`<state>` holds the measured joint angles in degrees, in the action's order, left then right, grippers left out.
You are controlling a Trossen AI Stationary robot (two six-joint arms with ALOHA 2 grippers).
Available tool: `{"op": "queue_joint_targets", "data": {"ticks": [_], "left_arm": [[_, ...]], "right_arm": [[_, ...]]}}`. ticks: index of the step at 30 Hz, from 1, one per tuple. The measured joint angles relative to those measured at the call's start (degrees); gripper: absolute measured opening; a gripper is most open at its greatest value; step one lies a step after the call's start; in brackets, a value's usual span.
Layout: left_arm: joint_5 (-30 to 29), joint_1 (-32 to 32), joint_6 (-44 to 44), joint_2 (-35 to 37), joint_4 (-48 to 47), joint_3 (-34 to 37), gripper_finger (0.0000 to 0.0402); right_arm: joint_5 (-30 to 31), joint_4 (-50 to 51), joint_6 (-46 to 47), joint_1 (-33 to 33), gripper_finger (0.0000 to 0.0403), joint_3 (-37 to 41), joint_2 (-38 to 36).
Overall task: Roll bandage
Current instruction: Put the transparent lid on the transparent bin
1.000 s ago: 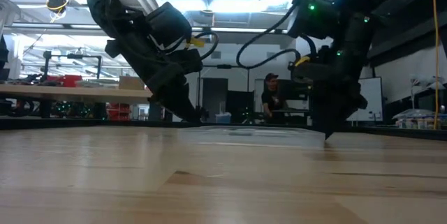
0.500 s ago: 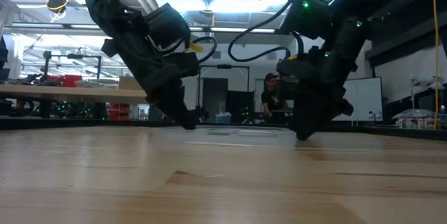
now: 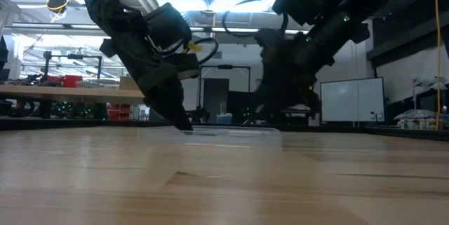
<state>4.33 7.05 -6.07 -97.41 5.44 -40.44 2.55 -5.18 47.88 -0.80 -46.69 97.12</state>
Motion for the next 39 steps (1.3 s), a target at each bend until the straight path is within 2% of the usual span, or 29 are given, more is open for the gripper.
{"op": "queue_joint_targets", "data": {"ticks": [3,6,13,19,23,26,32,39], "left_arm": [[-0.04,0.00,0.00,0.00,-0.05,-0.01,0.0003],[-0.08,0.00,-0.05,0.00,-0.02,-0.01,0.0003],[-0.64,0.07,-1.37,0.78,4.34,0.17,0.0003],[-4.49,0.17,-0.49,4.82,4.70,-0.38,0.0003],[-11.78,0.37,0.83,9.52,-1.21,-0.44,0.0003],[-16.49,1.03,-0.28,12.44,-10.26,-0.44,0.0003],[-17.07,2.05,-3.89,12.70,-22.12,-0.40,0.0003],[-16.10,1.23,-5.74,10.43,-22.34,-0.40,0.0003]], "right_arm": [[-1.80,-5.67,-1.49,0.00,0.0122,0.08,0.00],[-2.08,-6.45,-1.76,0.09,0.0122,0.06,-0.11],[0.29,0.24,-3.44,0.11,0.0122,0.14,-1.87],[7.10,12.30,-5.08,0.09,0.0122,0.14,-7.92],[11.18,21.91,-1.51,0.07,0.0122,0.19,-9.53],[11.37,25.88,1.51,0.02,0.0122,0.25,-8.30],[9.53,23.12,1.79,-0.04,0.0122,0.25,-4.25],[8.63,21.85,1.86,-0.04,0.0122,0.21,-0.72]]}}
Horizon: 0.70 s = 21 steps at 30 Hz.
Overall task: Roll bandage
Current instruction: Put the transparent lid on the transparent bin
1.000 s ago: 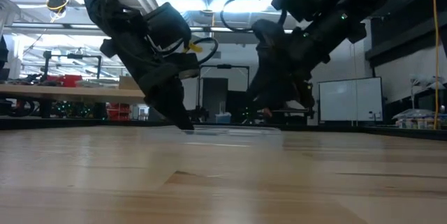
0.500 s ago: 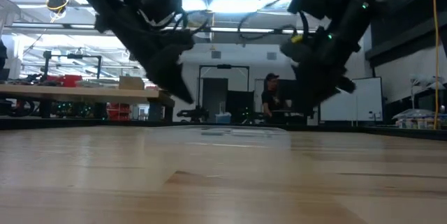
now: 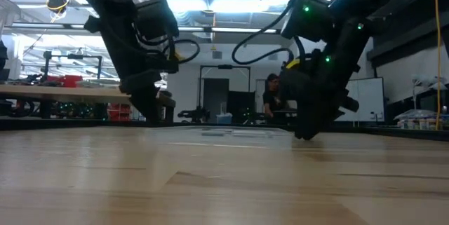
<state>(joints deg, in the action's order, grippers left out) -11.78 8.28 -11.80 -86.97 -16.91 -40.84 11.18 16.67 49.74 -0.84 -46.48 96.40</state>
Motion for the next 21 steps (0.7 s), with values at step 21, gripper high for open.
{"op": "queue_joint_targets", "data": {"ticks": [21], "left_arm": [[2.43,-3.76,-6.20,-6.06,7.96,-0.11,0.0003]], "right_arm": [[2.69,-9.05,2.56,-3.69,0.0122,0.07,3.01]]}}
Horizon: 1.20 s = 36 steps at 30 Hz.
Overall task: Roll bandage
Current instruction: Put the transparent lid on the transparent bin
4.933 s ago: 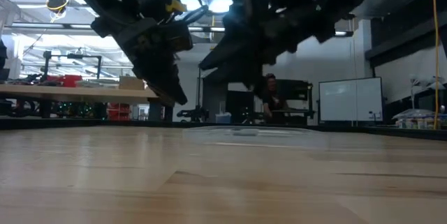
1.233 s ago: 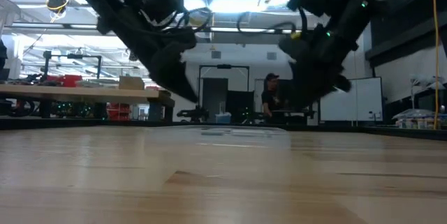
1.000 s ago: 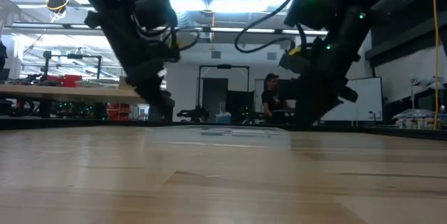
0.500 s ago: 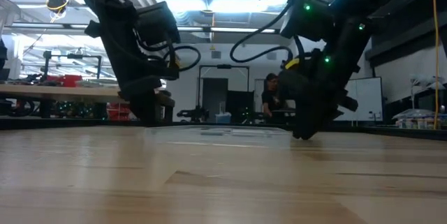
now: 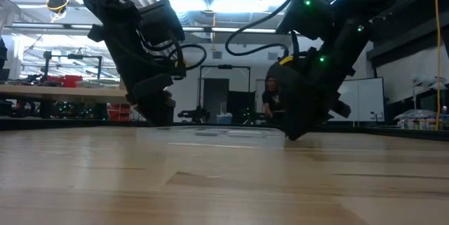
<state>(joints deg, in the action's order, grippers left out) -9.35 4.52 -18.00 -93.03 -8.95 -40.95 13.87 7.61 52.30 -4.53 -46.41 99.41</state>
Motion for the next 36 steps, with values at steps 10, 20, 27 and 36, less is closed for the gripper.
{"op": "queue_joint_targets", "data": {"ticks": [10,20,27,36], "left_arm": [[0.15,-1.05,-2.38,-0.13,0.52,0.11,0.0003],[0.88,-1.14,-3.10,-0.20,1.13,0.11,0.0003],[1.44,-1.35,-4.93,-0.20,1.50,0.13,0.0003],[1.29,-2.30,-4.92,-0.20,1.37,0.15,0.0003]], "right_arm": [[-1.03,-1.35,0.19,0.04,0.0116,0.02,0.31],[-1.47,-2.23,0.17,0.04,0.0013,0.02,0.50],[-1.98,-3.56,0.02,0.04,0.0014,0.15,0.50],[-2.08,-5.07,-0.78,0.00,0.0008,-0.06,0.57]]}}
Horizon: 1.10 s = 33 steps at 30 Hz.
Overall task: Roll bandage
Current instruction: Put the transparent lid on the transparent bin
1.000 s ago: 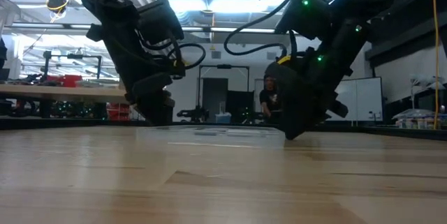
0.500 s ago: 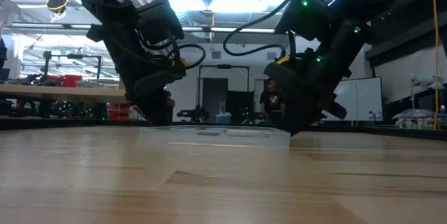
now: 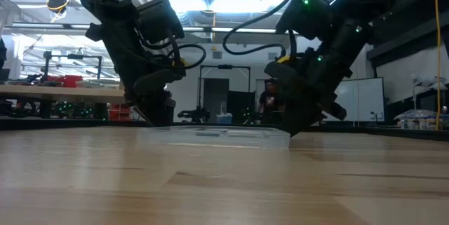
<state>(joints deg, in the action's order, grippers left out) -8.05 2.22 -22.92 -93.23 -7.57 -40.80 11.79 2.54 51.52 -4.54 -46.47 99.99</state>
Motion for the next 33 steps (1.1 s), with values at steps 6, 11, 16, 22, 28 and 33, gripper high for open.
{"op": "queue_joint_targets", "data": {"ticks": [6,11,16,22,28,33], "left_arm": [[0.02,-0.02,0.04,0.00,-0.31,0.00,0.0003],[0.13,-0.03,0.04,0.09,-1.86,-0.13,0.0003],[0.17,-0.07,0.09,0.09,-2.26,-0.13,0.0003],[0.18,-0.11,-0.95,0.09,-2.43,-0.13,0.0003],[0.20,-0.11,-1.14,0.07,-2.41,-0.13,0.0003],[0.20,-0.11,-1.16,0.07,-2.38,-0.13,0.0003]], "right_arm": [[-1.66,1.10,-0.87,-0.17,0.0003,-0.91,-0.22],[-1.75,1.08,-1.95,-0.15,0.0006,-0.99,-2.62],[0.00,1.23,-3.07,-0.12,0.0005,-1.08,-4.48],[0.73,1.19,-3.90,-0.04,0.0006,-1.10,-4.59],[0.44,1.16,-6.78,-0.04,0.0006,-1.10,-4.59],[0.11,1.10,-8.14,-0.04,0.0006,-1.10,-4.59]]}}
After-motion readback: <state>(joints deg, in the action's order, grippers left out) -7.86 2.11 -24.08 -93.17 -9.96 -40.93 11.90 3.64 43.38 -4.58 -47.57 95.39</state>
